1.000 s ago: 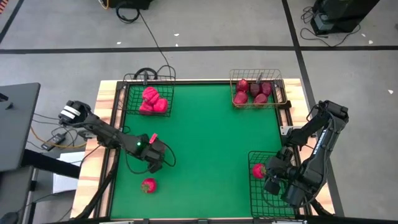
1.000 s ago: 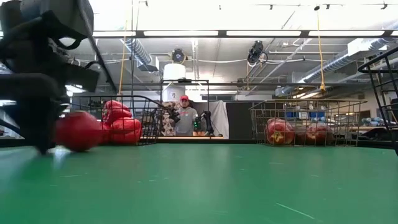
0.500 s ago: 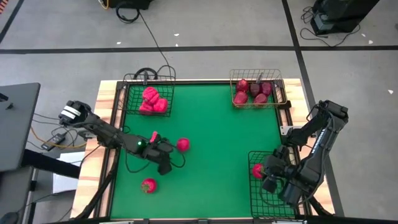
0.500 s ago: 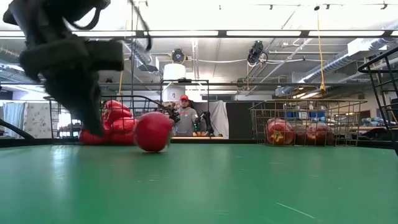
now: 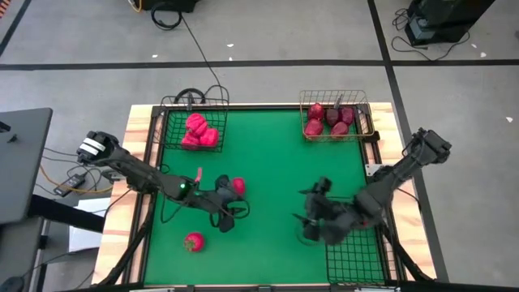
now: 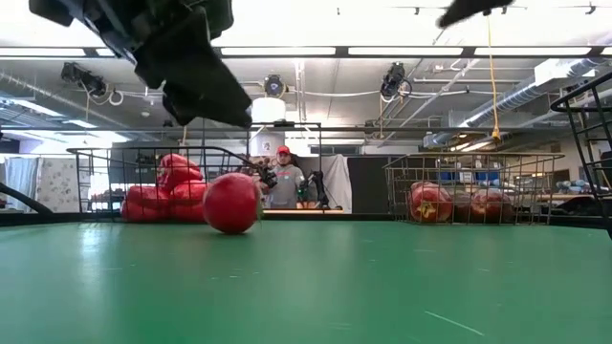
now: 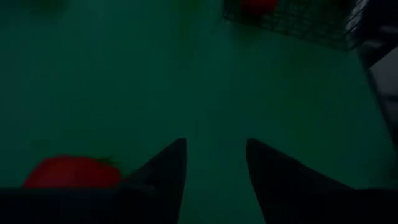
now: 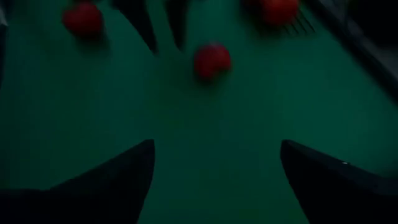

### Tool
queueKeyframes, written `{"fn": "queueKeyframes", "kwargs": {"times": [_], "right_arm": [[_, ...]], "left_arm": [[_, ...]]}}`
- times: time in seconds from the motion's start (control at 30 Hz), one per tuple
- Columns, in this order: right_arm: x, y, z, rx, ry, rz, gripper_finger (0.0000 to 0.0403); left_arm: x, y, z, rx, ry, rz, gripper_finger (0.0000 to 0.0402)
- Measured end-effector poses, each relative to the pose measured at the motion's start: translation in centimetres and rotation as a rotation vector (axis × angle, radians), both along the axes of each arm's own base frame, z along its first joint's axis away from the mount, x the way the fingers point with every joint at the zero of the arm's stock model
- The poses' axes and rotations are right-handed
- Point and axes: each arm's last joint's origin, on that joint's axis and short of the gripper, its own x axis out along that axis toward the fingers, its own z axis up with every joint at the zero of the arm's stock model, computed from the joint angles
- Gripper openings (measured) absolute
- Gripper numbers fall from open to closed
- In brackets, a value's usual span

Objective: Sort produce into baskets
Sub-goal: Put the red tomato into the bottom black black wire basket

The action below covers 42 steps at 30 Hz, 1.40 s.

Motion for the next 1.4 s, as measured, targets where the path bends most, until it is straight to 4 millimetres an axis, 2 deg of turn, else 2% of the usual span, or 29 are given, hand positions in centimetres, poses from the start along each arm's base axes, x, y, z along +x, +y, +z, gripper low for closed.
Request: {"fn": "queueKeyframes", "kwargs": {"times": [0.13, 0.23, 0.4, 0.53, 0.63, 0.83, 0.97, 1.17, 1.4], "right_arm": [[3.8, -1.6, 0.2, -0.021, -0.062, 0.102, 0.0357], [6.5, -2.9, -0.6, -0.058, -0.069, 0.168, 0.0357], [10.9, -5.5, -3.4, -0.141, -0.053, 0.223, 0.0357], [13.8, -8.2, -6.0, -0.211, -0.048, 0.209, 0.0357], [15.3, -10.4, -7.8, -0.183, -0.034, 0.209, 0.0357], [16.7, -14.3, -10.8, -0.125, 0.016, 0.187, 0.0357], [16.8, -15.5, -11.4, -0.095, 0.038, 0.167, 0.0357], [16.7, -15.5, -11.6, -0.080, 0.051, 0.159, 0.0357], [16.6, -14.5, -11.5, -0.076, 0.047, 0.185, 0.0355]], "left_arm": [[-0.4, 0.1, 0.3, 0.060, 0.142, 0.052, 0.0172], [-1.2, 0.5, 0.2, 0.089, 0.264, 0.133, 0.0172], [-2.8, 1.3, -0.8, 0.146, 0.432, 0.245, 0.0172], [-3.2, 2.0, -2.2, 0.231, 0.466, 0.220, 0.0172], [-3.1, 2.8, -3.1, 0.243, 0.436, 0.221, 0.0172], [-3.2, 5.0, -4.7, 0.261, 0.414, 0.286, 0.0172], [-3.4, 6.0, -5.4, 0.250, 0.404, 0.323, 0.0172], [-3.4, 6.9, -5.5, 0.253, 0.383, 0.406, 0.0176], [-3.8, 8.5, -5.6, 0.278, 0.385, 0.582, 0.0215]]}}
